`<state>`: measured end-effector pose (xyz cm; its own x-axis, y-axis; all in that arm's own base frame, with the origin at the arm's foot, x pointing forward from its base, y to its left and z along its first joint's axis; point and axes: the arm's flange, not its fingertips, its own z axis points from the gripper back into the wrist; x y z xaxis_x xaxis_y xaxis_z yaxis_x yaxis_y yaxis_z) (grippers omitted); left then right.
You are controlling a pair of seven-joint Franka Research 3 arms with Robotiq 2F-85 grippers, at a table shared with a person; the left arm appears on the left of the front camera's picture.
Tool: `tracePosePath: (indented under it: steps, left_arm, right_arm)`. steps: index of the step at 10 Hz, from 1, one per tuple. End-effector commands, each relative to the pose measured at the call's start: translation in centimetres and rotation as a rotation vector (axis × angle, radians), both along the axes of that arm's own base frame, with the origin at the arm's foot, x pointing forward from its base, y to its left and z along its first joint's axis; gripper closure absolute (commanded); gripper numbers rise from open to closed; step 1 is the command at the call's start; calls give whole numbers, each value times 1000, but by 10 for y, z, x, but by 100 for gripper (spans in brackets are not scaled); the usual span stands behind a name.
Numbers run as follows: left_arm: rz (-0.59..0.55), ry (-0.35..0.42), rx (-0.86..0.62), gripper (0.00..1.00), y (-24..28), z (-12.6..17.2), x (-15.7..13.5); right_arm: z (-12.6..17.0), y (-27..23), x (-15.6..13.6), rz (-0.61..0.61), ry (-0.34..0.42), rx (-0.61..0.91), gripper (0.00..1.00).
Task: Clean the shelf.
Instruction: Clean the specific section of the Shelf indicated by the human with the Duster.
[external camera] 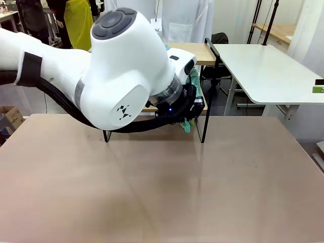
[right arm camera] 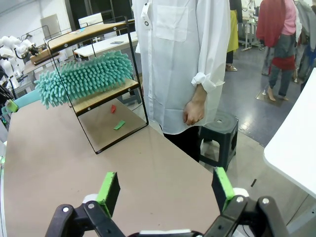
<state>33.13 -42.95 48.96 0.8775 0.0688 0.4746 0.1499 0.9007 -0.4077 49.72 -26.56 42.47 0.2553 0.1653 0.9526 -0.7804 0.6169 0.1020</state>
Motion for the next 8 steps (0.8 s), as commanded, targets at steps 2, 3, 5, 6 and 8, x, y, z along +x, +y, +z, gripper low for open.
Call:
tracePosePath:
  steps: [2, 3, 5, 6, 8]
  left_arm:
    - [45, -7, 37, 87, -32, -10, 16]
    - [42, 3, 42, 87, -34, -11, 18]
    - [-40, 82, 80, 87, -39, -13, 21]
    - [6, 12, 41, 87, -15, -13, 14]
    - [-10, 48, 51, 87, -25, -18, 16]
  right_arm:
    - [3, 1, 0, 1, -5, -2, 0]
    - [3, 1, 0, 1, -5, -2, 0]
    - [3, 1, 0, 1, -5, -2, 0]
    - [3, 1, 0, 1, -5, -2, 0]
    - [3, 1, 0, 1, -5, -2, 0]
